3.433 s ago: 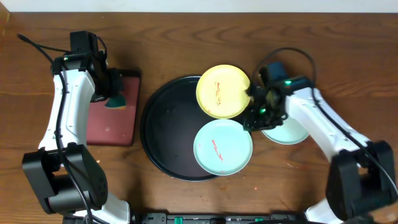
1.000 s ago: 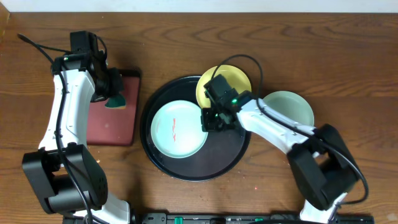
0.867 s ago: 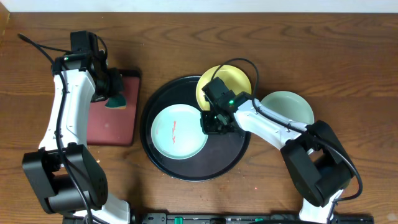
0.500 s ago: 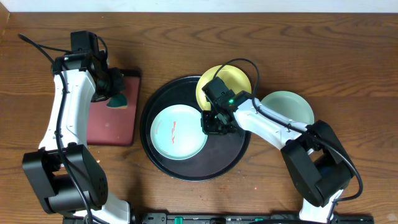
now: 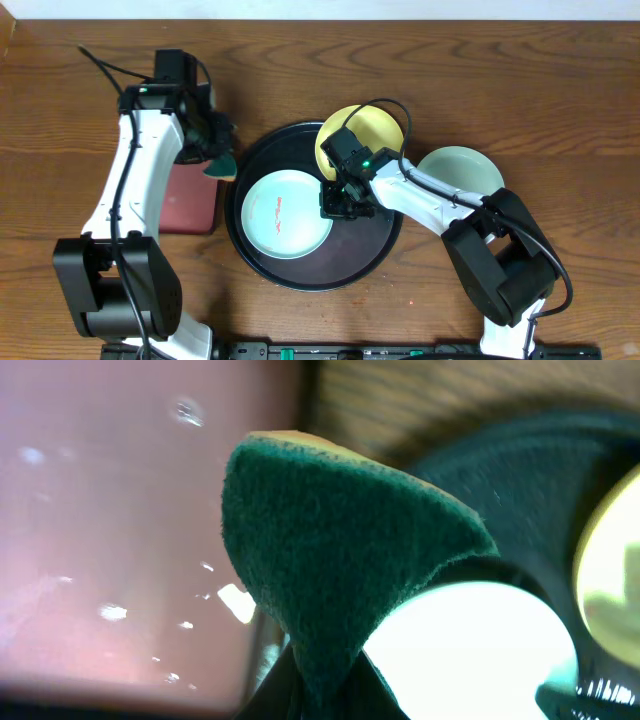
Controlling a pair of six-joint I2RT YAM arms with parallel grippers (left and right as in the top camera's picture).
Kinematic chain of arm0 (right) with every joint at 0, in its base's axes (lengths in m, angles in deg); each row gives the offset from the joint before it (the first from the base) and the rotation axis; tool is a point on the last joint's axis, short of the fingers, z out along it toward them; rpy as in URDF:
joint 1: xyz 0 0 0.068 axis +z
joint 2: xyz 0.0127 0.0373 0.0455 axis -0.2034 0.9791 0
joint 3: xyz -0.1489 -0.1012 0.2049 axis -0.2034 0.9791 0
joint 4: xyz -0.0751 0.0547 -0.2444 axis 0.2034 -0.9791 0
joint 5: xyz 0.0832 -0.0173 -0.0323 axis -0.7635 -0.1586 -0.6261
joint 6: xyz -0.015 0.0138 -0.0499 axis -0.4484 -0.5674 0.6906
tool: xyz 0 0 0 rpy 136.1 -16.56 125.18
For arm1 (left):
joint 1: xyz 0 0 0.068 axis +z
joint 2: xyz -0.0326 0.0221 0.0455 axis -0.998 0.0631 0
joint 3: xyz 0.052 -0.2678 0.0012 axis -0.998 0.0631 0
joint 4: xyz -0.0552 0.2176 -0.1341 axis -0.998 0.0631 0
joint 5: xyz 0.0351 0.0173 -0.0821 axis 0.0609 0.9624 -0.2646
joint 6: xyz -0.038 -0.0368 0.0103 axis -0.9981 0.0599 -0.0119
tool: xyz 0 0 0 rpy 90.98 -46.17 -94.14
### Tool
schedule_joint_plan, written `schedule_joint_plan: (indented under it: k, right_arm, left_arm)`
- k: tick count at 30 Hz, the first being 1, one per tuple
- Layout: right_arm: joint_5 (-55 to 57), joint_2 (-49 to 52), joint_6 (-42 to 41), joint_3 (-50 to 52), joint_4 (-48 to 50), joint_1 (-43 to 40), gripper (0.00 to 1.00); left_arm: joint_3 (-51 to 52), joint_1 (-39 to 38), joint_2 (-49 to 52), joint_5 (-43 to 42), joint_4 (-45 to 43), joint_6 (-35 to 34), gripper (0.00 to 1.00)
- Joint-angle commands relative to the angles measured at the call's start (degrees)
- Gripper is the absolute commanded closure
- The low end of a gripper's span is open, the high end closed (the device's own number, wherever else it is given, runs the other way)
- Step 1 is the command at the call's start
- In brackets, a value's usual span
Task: Clean dirty plates on tray and stack at the side
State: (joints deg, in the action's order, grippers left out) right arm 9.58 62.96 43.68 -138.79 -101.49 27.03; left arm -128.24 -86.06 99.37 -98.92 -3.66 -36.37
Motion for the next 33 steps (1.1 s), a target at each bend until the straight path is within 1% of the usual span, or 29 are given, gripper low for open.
schedule_joint_plan:
  k: [1, 5, 7, 9, 12, 15, 17, 20, 22, 23, 26, 27, 28, 30, 31, 32, 33]
  right_arm:
    - [0.02, 0.92, -0.55, -0.68, -0.07, -0.5, 0.99]
    - [0.02, 0.92, -0.52, -0.68, -0.04, -0.52, 0.99]
    - [0.0, 0.92, -0.52, -0.68, -0.07, -0.52, 0.99]
    - [0.0, 0.92, -0.5, -0.68, -0.07, -0.52, 0.99]
    - [0.0, 0.92, -0.24, -0.68, -0.07, -0.52, 0.99]
    - [0.0, 0.92, -0.11, -0.66, -0.04, -0.52, 0.99]
    - [-0.02, 0.92, -0.11, -0.68, -0.07, -0.52, 0.99]
    - [-0.22, 0.92, -0.09, -0.68, -0.07, -0.52, 0.99]
    - [-0.24, 0.92, -0.09, -0.68, -0.04, -0.52, 0.99]
    - [-0.22, 0.92, -0.09, -0.68, -0.04, -0.52, 0.99]
    - [-0.22, 0.92, -0.09, -0.68, -0.04, -0.52, 0.99]
    - [-0.22, 0.92, -0.09, -0.68, -0.04, -0.52, 0.99]
    - [-0.22, 0.92, -0.09, -0.68, -0.04, -0.52, 0.99]
    - [-0.22, 0.92, -0.09, -0.68, -0.04, -0.52, 0.99]
    - [-0.22, 0.92, -0.07, -0.68, -0.04, -0.52, 0.99]
    - [-0.22, 0.92, -0.04, -0.68, -0.07, -0.52, 0.99]
    - [-0.22, 0.92, -0.04, -0.68, -0.07, -0.52, 0.99]
  left_arm:
    - [-0.09, -2.32, -0.42, -3.69, 2.4, 2.58, 0.93]
    - [1.64, -5.2, -0.42, -5.75, 5.07, 2.51, 0.93]
    - [3.76, -6.86, -0.42, -7.58, 5.2, 2.51, 0.92]
    - [6.4, -8.55, -0.42, -7.72, 4.85, 2.03, 0.93]
    - [11.47, -10.75, -0.42, -7.69, 1.73, -1.68, 0.93]
    - [16.76, -12.52, -0.42, -7.37, -4.26, -5.53, 0.93]
    - [19.69, -13.49, -0.42, -5.31, -8.07, -7.8, 0.93]
    - [23.78, -15.23, -0.42, 1.42, -12.94, -10.82, 0.93]
    - [25.38, -16.31, -0.42, 4.79, -14.64, -12.31, 0.93]
    - [26.14, -16.9, -0.42, 5.86, -15.58, -12.61, 0.93]
    - [27.61, -18.51, -0.42, 5.53, -17.09, -12.57, 0.93]
    - [27.65, -19.02, -0.42, 4.61, -17.09, -12.31, 0.92]
    - [27.65, -19.69, -0.42, 0.02, -17.62, -8.98, 0.92]
    - [27.65, -20.02, -0.42, -11.93, -18.69, 0.31, 0.92]
    - [27.65, -20.02, -0.42, -16.06, -18.8, 3.15, 0.92]
    - [27.65, -19.98, -0.42, -17.77, -18.8, 3.82, 0.93]
    - [27.65, -19.91, -0.42, -17.68, -18.8, 3.82, 0.93]
